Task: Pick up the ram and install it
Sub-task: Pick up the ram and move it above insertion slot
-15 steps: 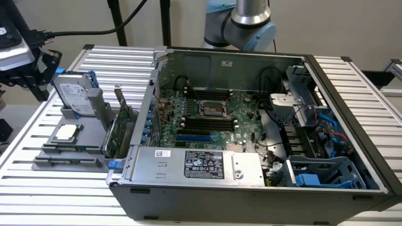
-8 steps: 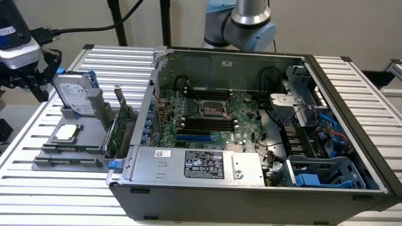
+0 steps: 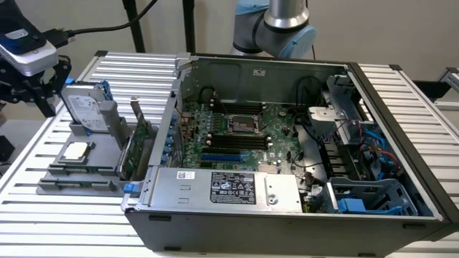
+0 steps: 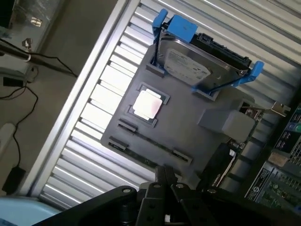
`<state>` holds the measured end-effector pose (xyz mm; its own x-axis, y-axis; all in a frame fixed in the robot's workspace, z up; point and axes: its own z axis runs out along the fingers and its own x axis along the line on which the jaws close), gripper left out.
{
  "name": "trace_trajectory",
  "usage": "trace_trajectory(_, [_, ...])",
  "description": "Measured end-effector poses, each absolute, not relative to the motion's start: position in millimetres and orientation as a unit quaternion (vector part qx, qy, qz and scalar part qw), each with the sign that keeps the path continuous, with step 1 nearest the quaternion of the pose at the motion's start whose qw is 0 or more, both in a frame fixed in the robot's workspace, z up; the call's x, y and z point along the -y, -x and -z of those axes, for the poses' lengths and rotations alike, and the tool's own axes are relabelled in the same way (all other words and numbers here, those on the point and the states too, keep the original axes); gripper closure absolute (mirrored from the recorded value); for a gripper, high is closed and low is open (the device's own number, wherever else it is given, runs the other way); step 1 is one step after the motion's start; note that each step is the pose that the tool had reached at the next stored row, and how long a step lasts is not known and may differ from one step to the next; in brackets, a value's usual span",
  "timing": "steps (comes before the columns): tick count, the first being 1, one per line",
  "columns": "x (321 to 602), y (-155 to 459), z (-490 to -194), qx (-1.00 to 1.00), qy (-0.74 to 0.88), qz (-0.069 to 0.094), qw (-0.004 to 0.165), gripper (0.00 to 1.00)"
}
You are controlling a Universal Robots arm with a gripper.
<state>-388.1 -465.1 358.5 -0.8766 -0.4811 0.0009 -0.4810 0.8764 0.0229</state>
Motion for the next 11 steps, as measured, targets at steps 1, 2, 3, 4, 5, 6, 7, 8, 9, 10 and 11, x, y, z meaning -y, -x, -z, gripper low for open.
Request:
trace_trajectory(1, [465.1,388.1,-358.1,0.966,-0.257,0.011,0.003,1.00])
trace_trajectory(2, [465.1,388.1,-357.8,0.964,-0.266,0.011,0.003,1.00])
trace_trajectory(3, [465.1,388.1,-357.5,0.962,-0.274,0.011,0.004,1.00])
trace_trajectory(4, [465.1,388.1,-357.1,0.959,-0.283,0.011,0.004,1.00])
trace_trajectory(5, [465.1,388.1,-356.8,0.956,-0.292,0.011,0.004,1.00])
trace_trajectory(6, [465.1,388.1,-356.4,0.954,-0.300,0.011,0.004,1.00])
trace_trajectory(7, [465.1,388.1,-356.1,0.951,-0.310,0.011,0.004,1.00])
trace_trajectory(8, [465.1,388.1,-355.7,0.948,-0.318,0.011,0.004,1.00])
trace_trajectory(9, [465.1,388.1,-355.3,0.945,-0.326,0.011,0.004,1.00])
trace_trajectory(10, [465.1,388.1,-354.9,0.942,-0.335,0.011,0.004,1.00])
trace_trajectory(11, [465.1,388.1,-354.6,0.939,-0.344,0.011,0.004,1.00])
